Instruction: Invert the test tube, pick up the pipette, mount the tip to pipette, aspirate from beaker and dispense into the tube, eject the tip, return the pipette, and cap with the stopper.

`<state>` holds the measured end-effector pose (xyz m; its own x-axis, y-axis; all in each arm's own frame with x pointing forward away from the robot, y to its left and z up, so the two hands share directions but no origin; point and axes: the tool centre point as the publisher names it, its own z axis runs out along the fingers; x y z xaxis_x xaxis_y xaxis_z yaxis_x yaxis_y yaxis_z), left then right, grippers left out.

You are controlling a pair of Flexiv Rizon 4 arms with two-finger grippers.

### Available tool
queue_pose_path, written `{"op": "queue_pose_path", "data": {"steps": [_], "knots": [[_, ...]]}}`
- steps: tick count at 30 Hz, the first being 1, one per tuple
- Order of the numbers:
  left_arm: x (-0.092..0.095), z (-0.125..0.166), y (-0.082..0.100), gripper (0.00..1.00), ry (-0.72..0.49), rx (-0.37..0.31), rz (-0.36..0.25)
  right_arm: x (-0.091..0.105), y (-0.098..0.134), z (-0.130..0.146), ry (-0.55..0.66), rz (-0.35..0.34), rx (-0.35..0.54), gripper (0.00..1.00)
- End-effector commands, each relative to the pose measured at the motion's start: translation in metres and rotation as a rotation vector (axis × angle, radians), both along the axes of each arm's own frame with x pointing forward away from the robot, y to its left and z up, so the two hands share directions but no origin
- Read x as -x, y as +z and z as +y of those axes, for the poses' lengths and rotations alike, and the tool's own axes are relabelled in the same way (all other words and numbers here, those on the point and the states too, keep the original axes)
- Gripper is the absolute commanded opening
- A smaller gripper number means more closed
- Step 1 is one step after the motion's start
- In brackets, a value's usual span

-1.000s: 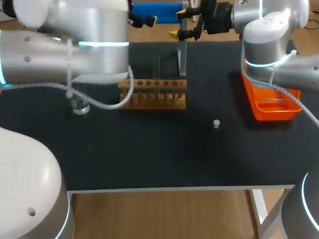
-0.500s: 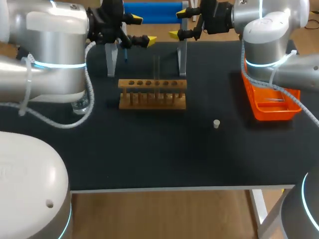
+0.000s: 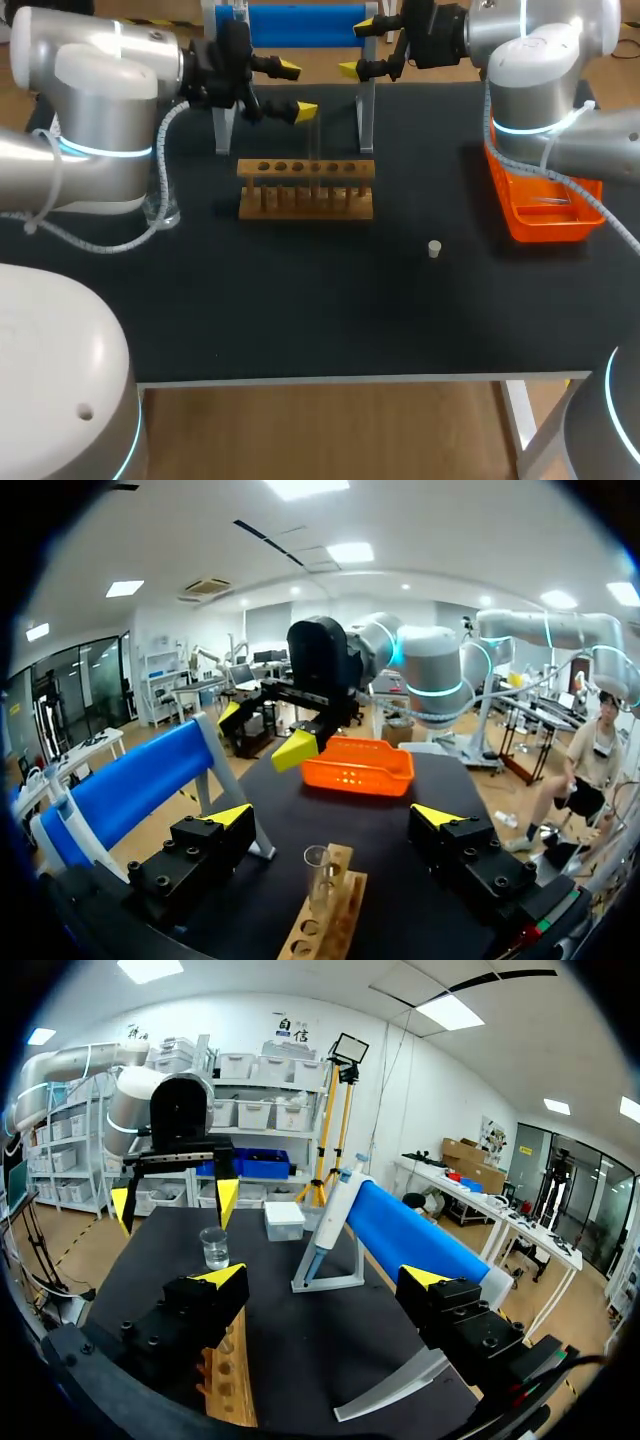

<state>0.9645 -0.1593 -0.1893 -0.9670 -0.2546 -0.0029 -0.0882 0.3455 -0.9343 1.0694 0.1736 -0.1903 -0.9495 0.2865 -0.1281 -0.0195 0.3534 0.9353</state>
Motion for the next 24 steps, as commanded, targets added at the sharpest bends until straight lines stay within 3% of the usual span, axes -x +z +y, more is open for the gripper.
{"op": "queue_pose_path", "data": {"steps": [1, 14, 24], "knots": [[-0.01, -0.003, -0.01, 1.0, -0.041, 0.007, 0.013, 0.0, 0.001, -0.001, 0.003, 0.003, 0.004, 1.0], [-0.022, -0.014, -0.039, 1.0, -0.112, -0.022, 0.032, 0.0, 0.001, -0.001, 0.003, 0.003, 0.004, 1.0], [-0.018, -0.024, -0.056, 1.0, -0.144, -0.037, 0.013, 0.0, 0.001, -0.001, 0.003, 0.003, 0.004, 1.0]]}}
